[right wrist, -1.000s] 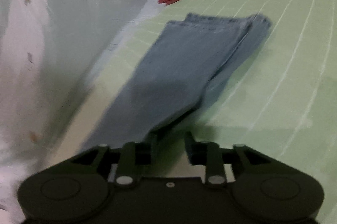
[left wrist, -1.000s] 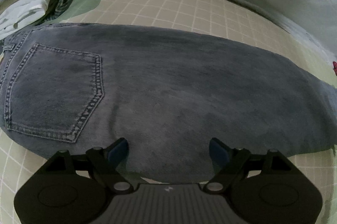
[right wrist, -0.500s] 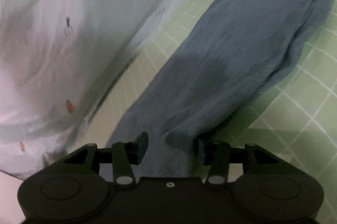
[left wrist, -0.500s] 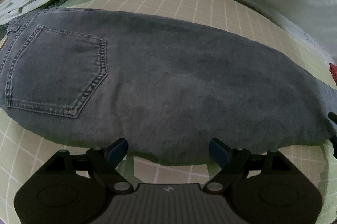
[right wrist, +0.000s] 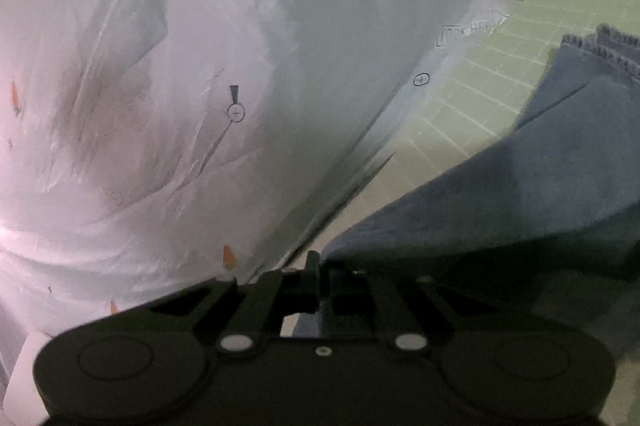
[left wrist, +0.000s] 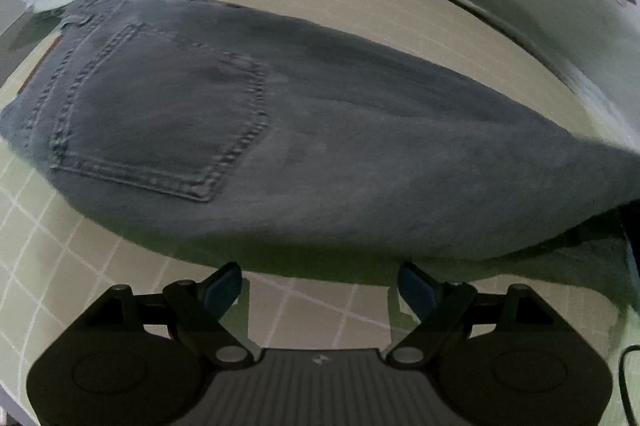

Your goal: Fold clothes

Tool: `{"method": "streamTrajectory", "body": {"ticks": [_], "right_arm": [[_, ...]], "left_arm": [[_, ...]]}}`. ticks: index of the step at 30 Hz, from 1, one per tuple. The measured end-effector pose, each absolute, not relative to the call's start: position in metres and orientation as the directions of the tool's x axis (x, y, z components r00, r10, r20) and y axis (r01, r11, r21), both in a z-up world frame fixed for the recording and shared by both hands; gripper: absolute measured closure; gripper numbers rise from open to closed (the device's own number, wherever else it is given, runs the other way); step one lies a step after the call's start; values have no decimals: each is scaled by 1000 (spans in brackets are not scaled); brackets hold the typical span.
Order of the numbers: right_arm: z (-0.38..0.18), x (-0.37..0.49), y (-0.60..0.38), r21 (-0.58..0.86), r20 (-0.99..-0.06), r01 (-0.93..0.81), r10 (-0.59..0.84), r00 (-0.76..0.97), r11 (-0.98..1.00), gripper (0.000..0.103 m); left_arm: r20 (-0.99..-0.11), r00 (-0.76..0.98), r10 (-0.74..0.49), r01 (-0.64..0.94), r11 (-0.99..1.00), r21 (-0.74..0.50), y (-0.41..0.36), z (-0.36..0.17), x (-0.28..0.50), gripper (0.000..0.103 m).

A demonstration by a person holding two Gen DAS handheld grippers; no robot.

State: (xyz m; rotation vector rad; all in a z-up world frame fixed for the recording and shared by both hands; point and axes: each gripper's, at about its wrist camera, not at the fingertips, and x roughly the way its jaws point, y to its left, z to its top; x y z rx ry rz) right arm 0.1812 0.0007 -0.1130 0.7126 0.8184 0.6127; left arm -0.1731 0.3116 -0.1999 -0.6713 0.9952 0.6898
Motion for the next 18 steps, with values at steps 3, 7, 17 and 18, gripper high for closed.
{"method": "streamTrajectory", "body": {"ticks": [3, 7, 17, 18], "right_arm": [[-147, 184, 17, 704, -583, -125, 669, 462, 700, 62], [-187, 163, 27, 711, -646, -42, 677, 352, 701, 49], [-166, 80, 72, 447, -728, -370, 572, 377, 814, 39], [-165, 71, 74, 400, -735, -409, 554, 392, 820, 41]], "left_arm": [[-901, 376, 215, -787, 588, -188, 317, -198, -180, 17], [-901, 368, 231, -796, 580, -176, 322, -197, -191, 17], [-896, 386, 219, -799, 566, -206, 335, -198, -214, 17], [-895, 391, 214, -795, 568, -212, 336, -198, -215, 17]]}}
